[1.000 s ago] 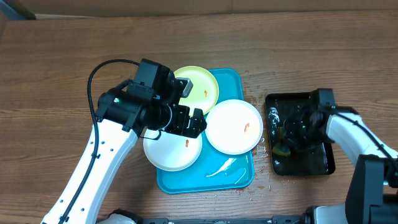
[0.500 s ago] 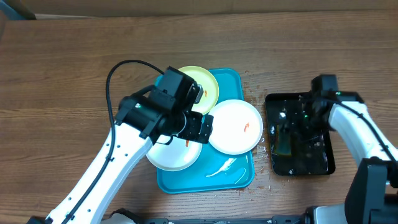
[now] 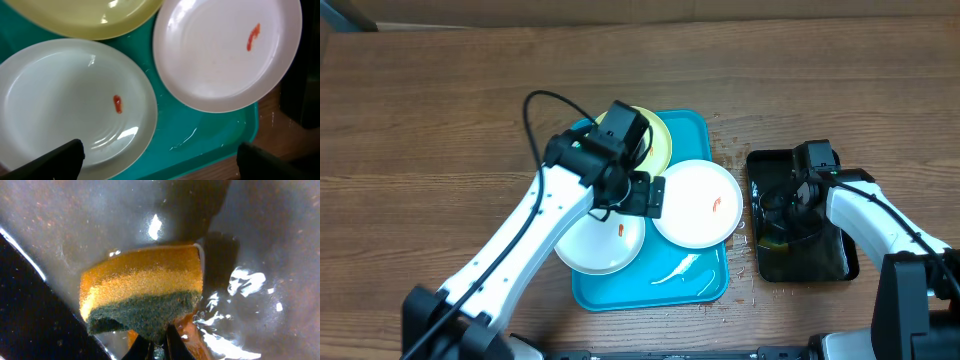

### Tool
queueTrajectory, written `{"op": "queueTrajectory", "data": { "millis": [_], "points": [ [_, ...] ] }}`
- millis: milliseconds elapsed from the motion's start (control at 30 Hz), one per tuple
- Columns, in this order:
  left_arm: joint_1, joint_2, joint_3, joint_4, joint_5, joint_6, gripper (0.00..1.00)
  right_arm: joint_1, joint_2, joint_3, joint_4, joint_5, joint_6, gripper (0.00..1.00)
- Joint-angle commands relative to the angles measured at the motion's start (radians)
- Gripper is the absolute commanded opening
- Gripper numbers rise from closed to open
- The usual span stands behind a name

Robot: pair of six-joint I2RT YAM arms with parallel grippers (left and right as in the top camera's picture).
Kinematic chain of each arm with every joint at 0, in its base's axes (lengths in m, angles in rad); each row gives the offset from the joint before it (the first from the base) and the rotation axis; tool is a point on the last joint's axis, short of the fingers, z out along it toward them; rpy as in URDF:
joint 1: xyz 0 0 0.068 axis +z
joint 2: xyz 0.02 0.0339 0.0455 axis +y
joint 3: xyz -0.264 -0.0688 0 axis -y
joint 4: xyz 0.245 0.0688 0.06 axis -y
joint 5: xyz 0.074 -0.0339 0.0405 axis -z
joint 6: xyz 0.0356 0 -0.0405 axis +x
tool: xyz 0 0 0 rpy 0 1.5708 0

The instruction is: Clean dirty plates on tray and stack at the side

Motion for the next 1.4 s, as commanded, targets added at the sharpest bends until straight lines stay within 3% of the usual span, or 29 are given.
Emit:
{"op": "queueTrajectory", "data": {
  "millis": [0, 200, 433, 767, 933, 1133, 1367],
  "points": [
    [-0.009, 0.071, 0.018, 0.039, 0.163, 0.144, 0.91, 0.003, 0.013, -0.022, 0.007, 0.053, 0.016, 0.04],
    [-0.017, 0.197, 0.018, 0.097, 0.143, 0.145, 0.64, 0.003, 0.013, -0.022, 0.004, 0.053, 0.016, 0.04],
    [-0.017, 0.286, 0.018, 0.165, 0.01, 0.054, 0.61, 0.003, 0.013, -0.022, 0.0, 0.053, 0.016, 0.04],
    [-0.034, 0.405, 0.018, 0.273, 0.032, 0.055, 0.21, 0.003, 0.013, -0.022, -0.007, 0.053, 0.016, 0.04],
    [-0.033, 0.43, 0.018, 0.274, 0.002, 0.051, 0.34, 0.003, 0.013, -0.022, -0.014, 0.053, 0.016, 0.04],
    [-0.032, 0.43, 0.022, 0.281, 0.036, 0.047, 0.3, 0.003, 0.013, -0.022, -0.016, 0.053, 0.016, 0.04],
    [-0.029, 0.42, 0.1, 0.194, 0.073, 0.047, 0.41, 0.003, 0.013, -0.022, -0.017, 0.053, 0.016, 0.04]
  ]
}}
